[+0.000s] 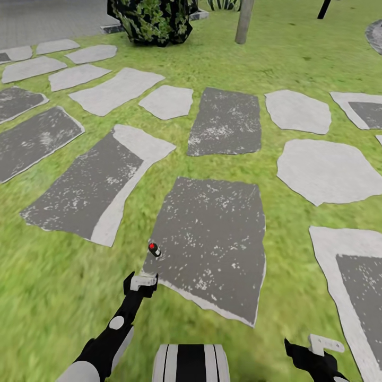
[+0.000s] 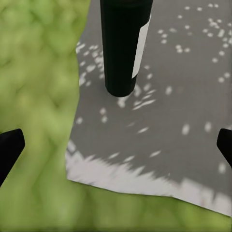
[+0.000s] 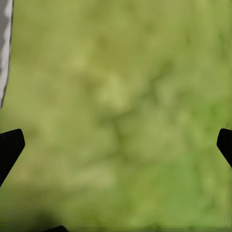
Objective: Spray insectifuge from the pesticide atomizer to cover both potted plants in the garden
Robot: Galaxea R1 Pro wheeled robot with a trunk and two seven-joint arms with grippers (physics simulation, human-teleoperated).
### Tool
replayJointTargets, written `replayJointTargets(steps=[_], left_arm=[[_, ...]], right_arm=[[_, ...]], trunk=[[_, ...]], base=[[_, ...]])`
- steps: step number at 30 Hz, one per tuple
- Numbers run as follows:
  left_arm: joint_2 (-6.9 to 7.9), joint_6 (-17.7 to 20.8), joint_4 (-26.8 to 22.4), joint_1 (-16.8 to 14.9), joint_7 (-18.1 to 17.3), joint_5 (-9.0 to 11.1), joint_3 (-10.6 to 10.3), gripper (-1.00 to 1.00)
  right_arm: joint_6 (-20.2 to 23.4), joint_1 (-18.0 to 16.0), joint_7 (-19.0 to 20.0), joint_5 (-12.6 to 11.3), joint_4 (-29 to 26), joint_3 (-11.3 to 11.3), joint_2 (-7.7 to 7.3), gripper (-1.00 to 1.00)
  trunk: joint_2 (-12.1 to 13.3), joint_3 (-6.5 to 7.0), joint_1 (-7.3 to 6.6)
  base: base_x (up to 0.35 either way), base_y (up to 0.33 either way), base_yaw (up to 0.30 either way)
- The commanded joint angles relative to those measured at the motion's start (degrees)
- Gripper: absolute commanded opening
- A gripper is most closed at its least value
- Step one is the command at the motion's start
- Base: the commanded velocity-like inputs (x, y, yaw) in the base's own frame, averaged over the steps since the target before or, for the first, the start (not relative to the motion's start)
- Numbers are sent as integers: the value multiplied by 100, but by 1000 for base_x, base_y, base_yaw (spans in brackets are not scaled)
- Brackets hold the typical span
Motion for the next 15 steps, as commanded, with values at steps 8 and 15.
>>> replayJointTargets(steps=[8,15], left_arm=[[0,-14,4,-3,18,-31,-3,100],[0,-14,4,-2,18,-29,-3,100]], right_arm=[[30,-1,1,-6,-8,-1,0,100],[30,-1,0,-6,-8,-2,0,100]], trunk=[[-1,-8,-1],[-1,-8,-1]], base=[[15,0,0],[249,0,0]])
